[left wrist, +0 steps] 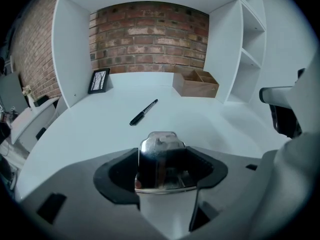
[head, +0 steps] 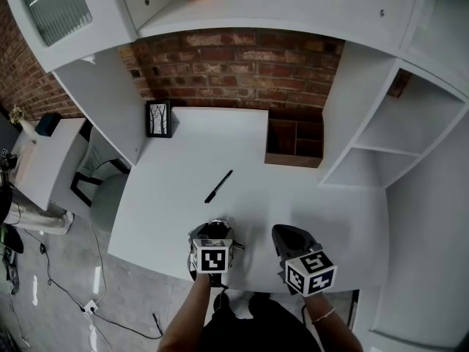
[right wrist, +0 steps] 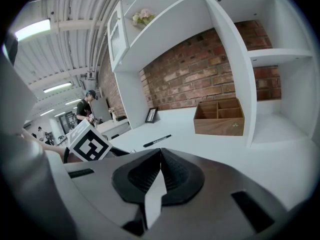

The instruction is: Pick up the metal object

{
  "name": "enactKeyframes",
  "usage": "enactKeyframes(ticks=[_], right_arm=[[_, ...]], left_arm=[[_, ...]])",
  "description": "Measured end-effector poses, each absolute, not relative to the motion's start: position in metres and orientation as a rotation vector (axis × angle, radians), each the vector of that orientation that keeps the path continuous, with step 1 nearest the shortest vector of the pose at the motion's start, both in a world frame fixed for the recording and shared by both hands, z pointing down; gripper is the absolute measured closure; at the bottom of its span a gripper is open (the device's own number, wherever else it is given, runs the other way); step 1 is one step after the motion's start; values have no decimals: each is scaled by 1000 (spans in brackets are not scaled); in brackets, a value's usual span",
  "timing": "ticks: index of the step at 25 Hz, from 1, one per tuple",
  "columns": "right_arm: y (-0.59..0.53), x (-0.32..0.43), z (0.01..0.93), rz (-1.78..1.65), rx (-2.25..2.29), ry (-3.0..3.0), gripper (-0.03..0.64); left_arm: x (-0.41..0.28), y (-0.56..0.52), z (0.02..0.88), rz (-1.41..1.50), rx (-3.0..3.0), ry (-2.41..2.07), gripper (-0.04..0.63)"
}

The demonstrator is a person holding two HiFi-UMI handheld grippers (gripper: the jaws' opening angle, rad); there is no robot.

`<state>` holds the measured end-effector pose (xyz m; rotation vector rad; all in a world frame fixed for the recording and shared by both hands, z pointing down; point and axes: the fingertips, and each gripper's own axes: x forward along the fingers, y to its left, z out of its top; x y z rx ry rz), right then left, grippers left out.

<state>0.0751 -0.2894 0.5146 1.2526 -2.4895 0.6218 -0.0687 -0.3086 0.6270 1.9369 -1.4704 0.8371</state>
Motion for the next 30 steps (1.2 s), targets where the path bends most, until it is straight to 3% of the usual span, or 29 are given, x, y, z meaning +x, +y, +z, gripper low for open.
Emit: enactKeyframes(ticks=[9,30], right_arm=[[-289,78,515,614,1251,-2486,611],[-294,93,471,494,1295,-2564,611]], left_arm=[[-71,-308,605,768,1963,-1506,304],[-24,-325,438,134,2397,-1480,304]])
